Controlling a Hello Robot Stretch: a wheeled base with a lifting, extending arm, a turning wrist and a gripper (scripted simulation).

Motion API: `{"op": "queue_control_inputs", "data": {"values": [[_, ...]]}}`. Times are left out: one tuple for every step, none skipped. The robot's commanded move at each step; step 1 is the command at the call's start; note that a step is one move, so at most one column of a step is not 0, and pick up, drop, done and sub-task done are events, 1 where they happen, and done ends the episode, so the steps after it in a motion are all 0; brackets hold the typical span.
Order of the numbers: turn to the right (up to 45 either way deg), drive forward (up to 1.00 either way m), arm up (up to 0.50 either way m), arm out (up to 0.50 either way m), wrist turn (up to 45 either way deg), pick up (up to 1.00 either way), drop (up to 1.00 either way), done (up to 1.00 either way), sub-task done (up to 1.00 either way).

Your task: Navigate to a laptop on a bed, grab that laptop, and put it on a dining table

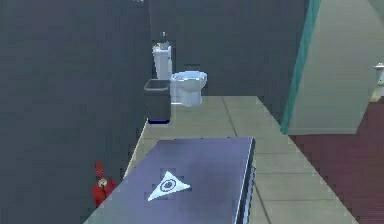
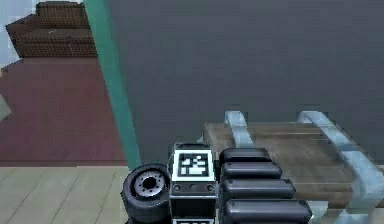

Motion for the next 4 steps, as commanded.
{"op": "queue_control_inputs", "data": {"values": [[0.0, 0.15, 0.0, 0.0, 0.0, 0.0, 0.0, 0.0, 0.0], [42.0, 0.0, 0.0, 0.0, 0.0, 0.0, 0.0, 0.0, 0.0], [0.0, 1.0, 0.0, 0.0, 0.0, 0.0, 0.0, 0.0, 0.0], [6.0, 0.0, 0.0, 0.0, 0.0, 0.0, 0.0, 0.0, 0.0]]}}
